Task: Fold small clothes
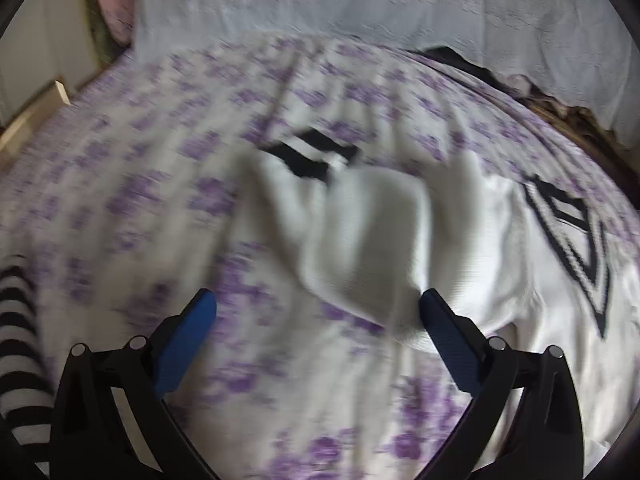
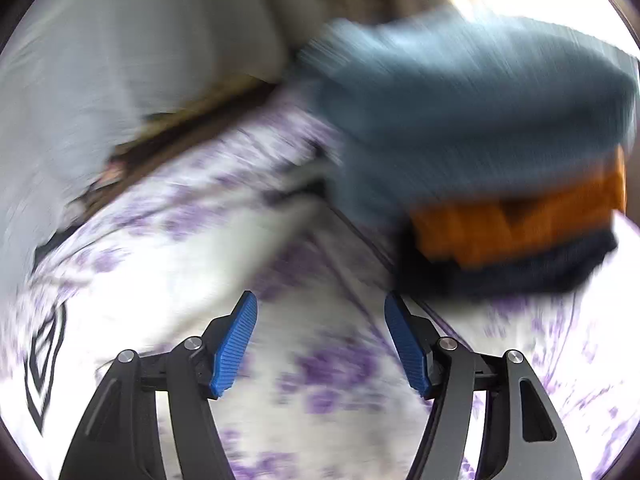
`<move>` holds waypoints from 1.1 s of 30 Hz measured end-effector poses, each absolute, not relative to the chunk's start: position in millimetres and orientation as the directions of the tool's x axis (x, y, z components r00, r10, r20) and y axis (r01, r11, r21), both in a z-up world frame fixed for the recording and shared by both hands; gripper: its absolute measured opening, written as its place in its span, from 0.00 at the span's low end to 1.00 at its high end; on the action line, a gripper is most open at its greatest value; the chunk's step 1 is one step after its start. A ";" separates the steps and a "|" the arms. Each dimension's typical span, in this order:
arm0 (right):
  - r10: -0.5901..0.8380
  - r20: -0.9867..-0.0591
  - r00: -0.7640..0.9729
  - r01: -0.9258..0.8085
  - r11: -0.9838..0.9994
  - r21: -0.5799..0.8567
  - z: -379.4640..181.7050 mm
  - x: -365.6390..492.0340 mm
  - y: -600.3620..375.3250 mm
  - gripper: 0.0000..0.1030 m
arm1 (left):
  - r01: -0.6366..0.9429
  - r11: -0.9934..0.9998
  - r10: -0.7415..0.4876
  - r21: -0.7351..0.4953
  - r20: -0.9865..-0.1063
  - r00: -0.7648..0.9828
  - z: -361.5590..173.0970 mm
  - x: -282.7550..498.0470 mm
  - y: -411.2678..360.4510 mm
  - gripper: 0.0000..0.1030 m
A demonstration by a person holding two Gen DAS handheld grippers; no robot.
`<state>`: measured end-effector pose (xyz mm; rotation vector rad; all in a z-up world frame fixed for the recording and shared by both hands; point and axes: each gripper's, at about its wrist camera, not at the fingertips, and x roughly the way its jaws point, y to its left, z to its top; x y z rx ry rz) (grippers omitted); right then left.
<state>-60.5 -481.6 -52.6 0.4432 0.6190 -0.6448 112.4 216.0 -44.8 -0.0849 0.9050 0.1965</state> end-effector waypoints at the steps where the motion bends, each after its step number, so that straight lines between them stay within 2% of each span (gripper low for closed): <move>1: -0.411 -0.624 0.665 0.622 0.767 0.158 -43.5 -49.6 -469.5 0.65 | -0.225 0.973 0.175 0.041 -0.767 0.617 -39.8 109.9 216.8 0.96; 4: -0.296 -0.647 0.703 0.498 0.854 0.151 -40.9 0.0 -457.8 0.63 | -0.282 0.955 0.256 0.088 -0.726 0.639 -27.7 106.0 222.1 0.96; 6: -0.242 -0.693 0.679 0.470 0.868 0.158 -50.2 34.5 -463.7 0.43 | -0.258 0.965 0.206 0.046 -0.743 0.637 -24.6 108.8 219.7 0.96; 7: -0.198 -0.726 0.659 0.465 0.865 0.186 -58.9 50.4 -472.6 0.28 | -0.247 0.968 0.193 0.040 -0.747 0.636 -23.8 110.4 216.9 0.96; 8: -0.172 -0.747 0.642 0.475 0.854 0.212 -64.3 56.3 -479.6 0.19 | -0.230 0.972 0.189 0.050 -0.747 0.638 -22.2 111.9 209.4 0.96; 11: -0.184 -0.792 0.582 0.556 0.801 0.223 -77.2 40.0 -504.7 0.17 | -0.188 0.975 0.212 0.115 -0.720 0.661 -17.4 112.5 189.4 0.96; 13: -0.227 -0.793 0.565 0.566 0.806 0.173 -78.0 10.0 -513.7 0.11 | -0.165 0.975 0.221 0.148 -0.710 0.669 -17.4 116.4 179.2 0.96; 14: -0.237 -0.797 0.555 0.568 0.809 0.155 -79.0 -2.8 -515.3 0.13 | -0.150 0.975 0.220 0.161 -0.712 0.666 -19.5 121.7 173.6 0.96; 15: -0.259 -0.801 0.540 0.579 0.805 0.129 -79.9 -18.2 -515.4 0.20 | -0.139 0.976 0.216 0.166 -0.718 0.662 -20.9 126.0 171.4 0.96; 16: -0.329 -0.811 0.484 0.622 0.781 0.055 -82.5 -33.6 -520.6 0.37 | -0.126 0.978 0.207 0.165 -0.728 0.654 -24.1 132.9 167.1 0.96; 17: -0.344 -0.808 0.478 0.629 0.776 0.042 -81.1 -43.2 -520.9 0.45 | -0.119 0.980 0.200 0.161 -0.734 0.649 -26.2 136.4 165.7 0.96; 20: -0.361 -0.766 0.532 0.619 0.783 0.061 -64.9 -60.1 -511.1 0.45 | -0.103 0.984 0.177 0.145 -0.743 0.645 -28.6 144.1 158.3 0.96; 21: -0.378 -0.722 0.579 0.595 0.801 0.058 -53.1 -59.1 -500.9 0.45 | -0.099 0.985 0.170 0.139 -0.740 0.651 -28.0 143.5 157.0 0.96; 23: -0.364 -0.679 0.638 0.540 0.840 0.058 -40.7 -46.6 -483.9 0.50 | -0.069 0.992 0.127 0.109 -0.730 0.672 -23.0 140.1 151.4 0.96; 26: -0.216 -0.712 0.668 0.421 0.899 0.122 -49.5 -7.9 -464.9 0.53 | -0.018 0.994 0.091 0.107 -0.734 0.673 -23.2 141.0 134.8 0.96; 29: -0.168 -0.763 0.624 0.447 0.878 0.173 -77.4 27.2 -479.2 0.52 | -0.001 0.992 0.094 0.123 -0.756 0.647 -32.9 151.7 117.1 0.96; 30: -0.214 -0.768 0.603 0.497 0.854 0.153 -81.8 32.2 -489.4 0.51 | 0.006 0.993 0.089 0.120 -0.762 0.641 -35.5 155.2 113.0 0.96; 32: -0.442 -0.734 0.515 0.648 0.761 -0.004 -77.6 28.9 -509.0 0.51 | 0.024 0.991 0.088 0.133 -0.769 0.633 -41.7 165.5 103.9 0.96; 33: -0.464 -0.708 0.532 0.658 0.753 0.000 -71.4 20.8 -514.8 0.51 | 0.010 0.987 0.116 0.159 -0.762 0.637 -44.6 171.0 100.9 0.96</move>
